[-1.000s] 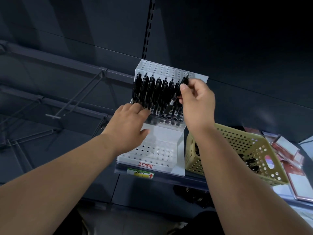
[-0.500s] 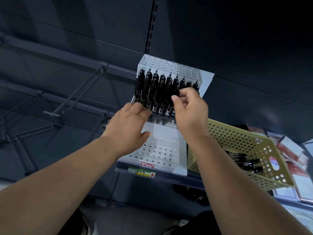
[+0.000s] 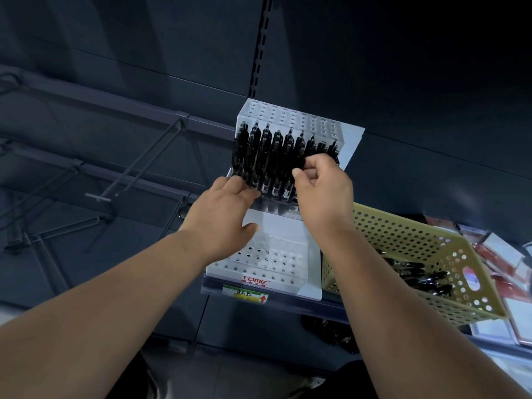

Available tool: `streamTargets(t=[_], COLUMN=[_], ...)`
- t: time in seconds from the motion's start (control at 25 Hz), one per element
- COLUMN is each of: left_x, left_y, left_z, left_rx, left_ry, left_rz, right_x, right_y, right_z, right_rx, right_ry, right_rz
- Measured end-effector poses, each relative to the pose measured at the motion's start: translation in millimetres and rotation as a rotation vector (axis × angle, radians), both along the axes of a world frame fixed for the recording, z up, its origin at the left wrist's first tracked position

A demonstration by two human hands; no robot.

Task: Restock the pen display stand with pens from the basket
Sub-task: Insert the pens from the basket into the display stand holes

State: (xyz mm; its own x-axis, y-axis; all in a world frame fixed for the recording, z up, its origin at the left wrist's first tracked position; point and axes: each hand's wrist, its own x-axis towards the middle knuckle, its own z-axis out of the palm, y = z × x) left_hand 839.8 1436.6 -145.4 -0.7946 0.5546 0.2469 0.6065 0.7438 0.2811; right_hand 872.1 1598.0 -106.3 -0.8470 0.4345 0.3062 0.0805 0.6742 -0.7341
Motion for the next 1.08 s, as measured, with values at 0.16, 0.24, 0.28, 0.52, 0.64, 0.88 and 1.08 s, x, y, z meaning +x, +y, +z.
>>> streamTargets(t=[0.16, 0.24, 0.28, 0.52, 0.64, 0.88, 1.08], left_x=[1.6, 10.9, 17.9, 58.1, 63.6, 53.2, 39.7], left_y=[0.6, 6.7, 10.7, 78.4, 117.6, 171.4, 179.6], left_z=[7.0, 5.2, 3.6, 7.9, 2.4, -13.8, -26.1], left_rx=[-0.029, 0.018, 0.057, 0.165, 0.167, -0.08, -0.278], left_ry=[-0.051, -0.046, -0.02, 0.002, -0.093, -0.167, -0.3], left_rz=[-0.001, 0.033, 0.032, -0.235, -0.263, -0.251, -0.219], right_x=[29.3, 47.8, 55.5, 100.8, 109.8, 93.3, 73.2], right_y=[21.4, 43.5, 56.3, 159.1, 194.6, 235.1, 245.6], right_z=[-6.7, -11.3, -13.2, -29.1, -39.7, -56.1, -70.3], right_rx=[-0.086, -0.092, -0.094, 0.007, 0.087, 0.092, 0.145], right_ry=[0.011, 0.015, 0.004, -0.192, -0.322, -0.462, -0.8], right_rz=[0.02, 0.006, -0.013, -0.103, -0.117, 0.005, 0.182])
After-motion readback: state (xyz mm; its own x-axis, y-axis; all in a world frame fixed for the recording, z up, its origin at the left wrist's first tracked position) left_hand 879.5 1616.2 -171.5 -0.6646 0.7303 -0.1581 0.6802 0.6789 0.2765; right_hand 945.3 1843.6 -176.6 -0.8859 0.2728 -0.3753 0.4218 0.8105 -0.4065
